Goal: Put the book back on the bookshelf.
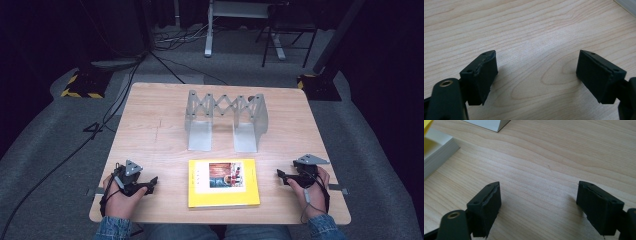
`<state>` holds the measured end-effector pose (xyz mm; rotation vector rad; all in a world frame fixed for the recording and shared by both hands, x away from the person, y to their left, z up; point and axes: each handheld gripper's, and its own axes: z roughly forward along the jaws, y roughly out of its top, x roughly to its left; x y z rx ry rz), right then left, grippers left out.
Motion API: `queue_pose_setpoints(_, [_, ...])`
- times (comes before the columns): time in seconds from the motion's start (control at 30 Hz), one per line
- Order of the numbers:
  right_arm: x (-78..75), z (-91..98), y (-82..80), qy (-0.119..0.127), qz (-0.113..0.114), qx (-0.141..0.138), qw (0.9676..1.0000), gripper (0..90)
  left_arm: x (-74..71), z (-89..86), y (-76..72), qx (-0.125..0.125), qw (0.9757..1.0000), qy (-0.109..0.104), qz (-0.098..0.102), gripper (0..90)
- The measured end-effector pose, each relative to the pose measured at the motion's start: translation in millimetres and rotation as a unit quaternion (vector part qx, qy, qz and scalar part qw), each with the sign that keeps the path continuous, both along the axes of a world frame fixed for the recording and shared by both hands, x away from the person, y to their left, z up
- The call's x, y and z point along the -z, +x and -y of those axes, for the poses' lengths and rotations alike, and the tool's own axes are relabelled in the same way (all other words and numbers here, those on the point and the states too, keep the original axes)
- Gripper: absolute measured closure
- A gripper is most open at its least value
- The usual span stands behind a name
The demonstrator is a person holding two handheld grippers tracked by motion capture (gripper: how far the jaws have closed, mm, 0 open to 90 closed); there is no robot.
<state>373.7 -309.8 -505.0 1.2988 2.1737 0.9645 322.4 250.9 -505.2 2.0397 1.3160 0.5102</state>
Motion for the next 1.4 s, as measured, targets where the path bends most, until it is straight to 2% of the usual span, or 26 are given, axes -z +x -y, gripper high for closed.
queue_pose_setpoints(0.1, [-0.1,0.0,0.0,0.0,0.0,-0.001,1.0,20.1,-0.5,0.0,-0.8,0.002,1.0,-0.002,-0.002,21.9])
queue_pose_setpoints(0.2, [-0.1,0.3,-0.1,0.002,-0.001,-0.003,1.0,20.8,-6.9,0.6,-3.0,0.0,0.9996,-0.014,-0.023,26.2])
queue_pose_setpoints(0.3, [-0.3,0.3,-0.4,0.002,0.0,-0.007,1.0,22.7,-11.8,2.5,-4.1,0.001,0.9994,-0.021,-0.026,28.6])
queue_pose_setpoints(0.4, [-0.6,0.3,-1.6,0.003,0.001,-0.011,0.9999,25.9,-19.6,6.4,-6.2,0.01,0.9995,-0.019,-0.026,30.5])
queue_pose_setpoints(0.43, [-1.0,0.9,-3.5,0.004,0.002,-0.015,0.9999,29.7,-22.3,7.9,-6.7,0.015,0.9994,-0.02,-0.024,30.9])
queue_pose_setpoints(0.57, [-7.0,0.4,-9.2,-0.016,0.004,-0.031,0.9994,31.5,-37.0,19.4,-9.2,0.036,0.9989,-0.026,-0.015,31.5])
queue_pose_setpoints(0.63, [-12.6,0.5,-14.0,-0.009,0.008,-0.034,0.9994,31.0,-41.9,25.9,-10.0,0.046,0.9982,-0.036,-0.01,31.8])
queue_pose_setpoints(0.67, [-14.6,0.2,-16.0,-0.005,0.001,-0.037,0.9993,30.8,-41.9,25.9,-10.0,0.046,0.9982,-0.036,-0.01,32.0])
queue_pose_setpoints(0.7, [-15.8,-0.7,-18.0,-0.005,-0.006,-0.041,0.9991,30.8,-45.8,32.7,-10.2,0.057,0.9975,-0.042,-0.007,32.0])
queue_pose_setpoints(0.8, [-17.7,-3.8,-22.7,-0.018,-0.014,-0.057,0.9981,33.6,-48.4,39.8,-10.7,0.066,0.9966,-0.048,-0.006,32.1])
queue_pose_setpoints(0.83, [-19.7,-8.0,-28.0,-0.032,-0.015,-0.079,0.9962,36.6,-50.0,44.7,-10.8,0.077,0.9955,-0.055,-0.007,32.1])
queue_pose_setpoints(0.93, [-22.6,-13.3,-35.4,-0.038,-0.021,-0.102,0.9939,36.5,-51.9,51.3,-10.5,0.093,0.9922,-0.081,-0.014,32.5])
queue_pose_setpoints(0.97, [-23.4,-14.6,-37.3,-0.039,-0.023,-0.108,0.9932,36.1,-52.2,54.1,-9.9,0.102,0.9911,-0.084,-0.017,32.6])
queue_pose_setpoints(1.13, [-28.3,-20.7,-46.3,-0.041,-0.026,-0.131,0.9902,31.8,-49.8,66.9,-6.2,0.121,0.9893,-0.079,-0.025,32.4])
queue_pose_setpoints(1.17, [-30.1,-23.6,-51.7,-0.047,-0.035,-0.145,0.9877,28.4,-48.2,72.6,-2.4,0.126,0.9884,-0.079,-0.032,32.2])
queue_pose_setpoints(1.2, [-30.6,-24.3,-53.4,-0.045,-0.037,-0.149,0.9872,27.5,-48.2,72.6,-2.4,0.126,0.9884,-0.079,-0.032,32.1])
queue_pose_setpoints(1.23, [-31.0,-25.2,-55.7,-0.04,-0.039,-0.154,0.9864,26.3,-46.8,78.4,1.1,0.132,0.9873,-0.08,-0.038,32.1])
queue_pose_setpoints(1.4, [-28.3,-30.4,-63.5,-0.035,-0.046,-0.166,0.9845,24.2,-41.9,90.4,5.3,0.142,0.9858,-0.074,-0.052,31.6])
